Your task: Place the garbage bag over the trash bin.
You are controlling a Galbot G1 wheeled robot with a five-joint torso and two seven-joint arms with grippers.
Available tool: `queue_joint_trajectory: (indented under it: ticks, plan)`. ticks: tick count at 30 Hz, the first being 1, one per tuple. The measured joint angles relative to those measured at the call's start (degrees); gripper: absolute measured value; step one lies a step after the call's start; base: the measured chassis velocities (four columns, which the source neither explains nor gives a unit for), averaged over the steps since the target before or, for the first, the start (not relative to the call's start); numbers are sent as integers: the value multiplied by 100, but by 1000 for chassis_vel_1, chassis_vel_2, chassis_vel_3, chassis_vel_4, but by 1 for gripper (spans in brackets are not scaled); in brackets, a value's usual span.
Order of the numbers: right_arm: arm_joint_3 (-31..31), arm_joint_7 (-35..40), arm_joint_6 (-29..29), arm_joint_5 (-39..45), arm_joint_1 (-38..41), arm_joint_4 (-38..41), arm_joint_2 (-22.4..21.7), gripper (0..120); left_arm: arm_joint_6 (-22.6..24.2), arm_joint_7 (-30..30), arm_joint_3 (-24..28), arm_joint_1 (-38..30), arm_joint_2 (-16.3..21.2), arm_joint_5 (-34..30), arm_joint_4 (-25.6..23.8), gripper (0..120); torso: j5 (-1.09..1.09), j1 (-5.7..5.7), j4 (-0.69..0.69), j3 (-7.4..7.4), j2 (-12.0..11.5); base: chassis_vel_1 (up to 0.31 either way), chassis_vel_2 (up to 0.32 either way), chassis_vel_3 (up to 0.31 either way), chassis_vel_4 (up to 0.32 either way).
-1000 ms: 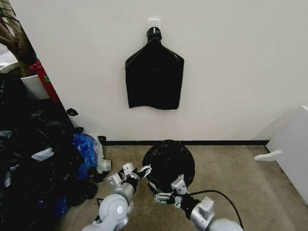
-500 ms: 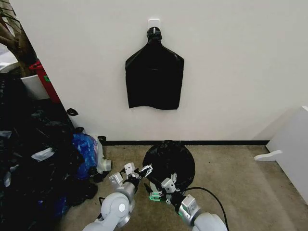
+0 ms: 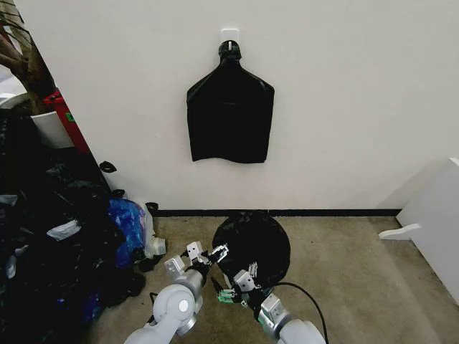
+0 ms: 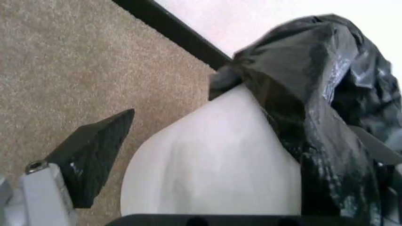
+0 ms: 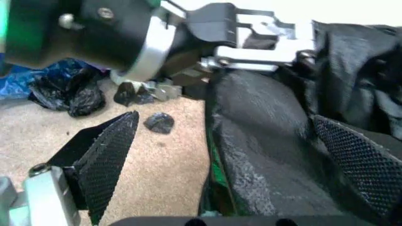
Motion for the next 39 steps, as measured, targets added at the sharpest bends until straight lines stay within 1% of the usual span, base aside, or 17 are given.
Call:
queue_joint_trajectory:
  ticks: [4, 11, 24, 36, 39]
  plan:
    - [-1, 2, 31, -37, 39, -53, -18, 100, 18, -21, 0, -1, -2, -6, -31, 100, -1, 0, 1, 0, 0, 0, 0, 0, 0]
    - [67, 16, -16, 82, 81, -17, -175, 100, 114, -117, 19, -13, 18, -42, -372, 100, 0, 0, 1, 0, 0, 0, 0, 0, 0]
    - [126, -160, -248, 272, 107, -88, -300, 100, 249, -537, 35, 2, 49, -466, -993, 100, 0, 0, 1, -1, 1, 0, 0, 0, 0]
    - [230, -258, -292, 234, -10, -94, -423, 100, 329, -981, -12, -19, 53, -903, -1408, 100, -2, -1, 0, -1, 2, 0, 0, 0, 0]
    - [230, -248, -292, 238, -56, -50, -427, 100, 336, -1053, -24, -22, 52, -932, -1488, 100, -1, 0, -1, 0, 2, 0, 0, 0, 0]
